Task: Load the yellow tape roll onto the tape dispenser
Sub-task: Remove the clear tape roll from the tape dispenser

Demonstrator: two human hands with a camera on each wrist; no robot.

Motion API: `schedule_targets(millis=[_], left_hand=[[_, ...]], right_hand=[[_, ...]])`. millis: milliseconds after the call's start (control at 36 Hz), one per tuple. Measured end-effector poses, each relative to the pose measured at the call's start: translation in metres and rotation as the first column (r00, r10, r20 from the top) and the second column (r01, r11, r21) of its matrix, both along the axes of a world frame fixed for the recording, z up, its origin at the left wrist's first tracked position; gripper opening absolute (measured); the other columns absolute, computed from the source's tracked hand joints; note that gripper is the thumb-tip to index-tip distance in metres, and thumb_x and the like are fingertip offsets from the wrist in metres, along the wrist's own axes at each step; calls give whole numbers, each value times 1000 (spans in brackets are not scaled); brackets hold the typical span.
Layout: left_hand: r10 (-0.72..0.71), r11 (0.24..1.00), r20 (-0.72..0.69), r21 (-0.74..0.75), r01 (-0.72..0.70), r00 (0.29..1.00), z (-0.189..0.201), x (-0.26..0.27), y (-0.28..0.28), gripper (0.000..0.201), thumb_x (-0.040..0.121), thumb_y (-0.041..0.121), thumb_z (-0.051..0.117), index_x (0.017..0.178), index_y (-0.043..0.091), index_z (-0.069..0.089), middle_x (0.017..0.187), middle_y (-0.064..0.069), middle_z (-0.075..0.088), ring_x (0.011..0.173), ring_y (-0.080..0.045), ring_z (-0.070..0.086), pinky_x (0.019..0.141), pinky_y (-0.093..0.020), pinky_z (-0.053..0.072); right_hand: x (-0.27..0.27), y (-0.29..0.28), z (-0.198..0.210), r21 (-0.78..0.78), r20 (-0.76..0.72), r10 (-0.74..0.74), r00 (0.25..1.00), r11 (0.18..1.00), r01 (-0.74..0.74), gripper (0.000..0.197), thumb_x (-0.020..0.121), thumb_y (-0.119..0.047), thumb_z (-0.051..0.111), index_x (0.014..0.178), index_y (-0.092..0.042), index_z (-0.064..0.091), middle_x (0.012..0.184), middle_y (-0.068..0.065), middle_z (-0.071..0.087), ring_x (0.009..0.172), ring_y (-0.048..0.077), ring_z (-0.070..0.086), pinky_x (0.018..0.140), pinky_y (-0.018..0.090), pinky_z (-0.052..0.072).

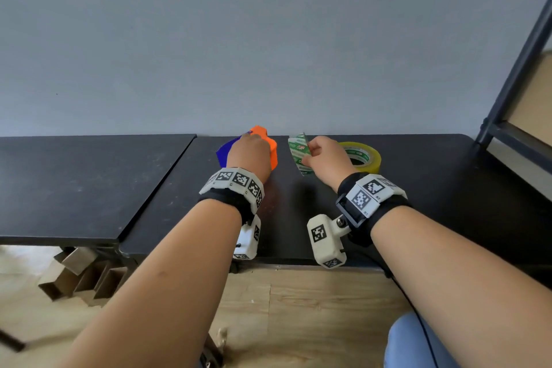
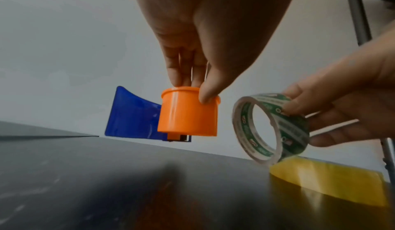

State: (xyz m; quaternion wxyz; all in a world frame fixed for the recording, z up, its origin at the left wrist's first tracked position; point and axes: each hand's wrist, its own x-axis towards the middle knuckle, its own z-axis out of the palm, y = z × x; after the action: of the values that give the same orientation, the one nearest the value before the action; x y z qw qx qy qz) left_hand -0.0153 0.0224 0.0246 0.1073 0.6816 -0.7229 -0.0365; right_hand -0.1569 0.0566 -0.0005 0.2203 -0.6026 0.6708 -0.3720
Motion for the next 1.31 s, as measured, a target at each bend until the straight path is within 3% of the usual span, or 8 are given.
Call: schedule_targets(millis=[139,278,417,556,694,806,1083,1305], left_hand=[[-130,990,177,-25,136,976,-21,9,6,30,90,8,45,117,9,58,127,-12,55,106,-34,61,76,-40,47],[-177,979,134,-77,188,975,-30,13,13,33,88,5,50,121,7,54,124,-12,57,98,-34,65,78,-42,55],[-153,984,110,-75,162,982,-27,11,9,29,89,14,48,114,9,61,108,-12,64,96,-31,62,72,-36,50],[-203,966,86,-144,213,975,-18,-4,8,32,92,18,49,121,14,64,126,-10,57,119,-28,52,96,-39,48],[-287,935,62,-198,294,956,-13,-31,15,37,92,18,48,127,21,61,129,-8,59,122,-29,51,103,-42,43],[-328,927,44,-178,330,944,-13,-56,21,36,93,19,49,127,20,61,131,-8,56,125,-29,48,102,-40,43],[-392,911,64,-115,397,918,-24,-115,39,39,88,13,48,125,15,61,127,-8,55,123,-28,48,98,-40,45],[-374,925,78,-41,378,924,-29,-131,41,39,86,15,47,121,19,64,126,-8,55,118,-27,51,92,-38,48]], right_hand=[[1,-2,-5,0,-68,4,998,1000,-4,32,89,-11,65,120,-12,59,120,9,68,109,26,64,93,39,52],[0,-2,-9,-6,-126,21,992,1000,-22,26,87,-9,64,112,-16,61,118,7,69,105,25,66,89,39,54],[-2,0,-7,-21,-122,20,992,1000,-23,28,87,-4,61,114,-15,62,120,8,68,108,25,65,87,34,52],[-13,7,2,-68,-126,-26,992,998,18,31,88,-4,58,117,-14,63,118,7,68,108,26,64,78,28,43],[-34,22,11,-95,-233,-163,959,985,144,34,86,-14,51,118,-24,59,113,2,70,105,28,64,84,32,46],[-59,39,15,-99,-255,-206,945,978,186,34,88,-11,51,120,-17,59,119,10,68,114,34,60,100,41,44],[-118,66,3,-14,-462,-318,828,936,352,40,91,-14,51,131,-14,54,125,11,65,119,34,56,98,40,37],[-142,66,-14,126,-598,-276,752,895,428,37,91,-13,49,127,-17,57,123,11,65,121,32,55,102,41,34]])
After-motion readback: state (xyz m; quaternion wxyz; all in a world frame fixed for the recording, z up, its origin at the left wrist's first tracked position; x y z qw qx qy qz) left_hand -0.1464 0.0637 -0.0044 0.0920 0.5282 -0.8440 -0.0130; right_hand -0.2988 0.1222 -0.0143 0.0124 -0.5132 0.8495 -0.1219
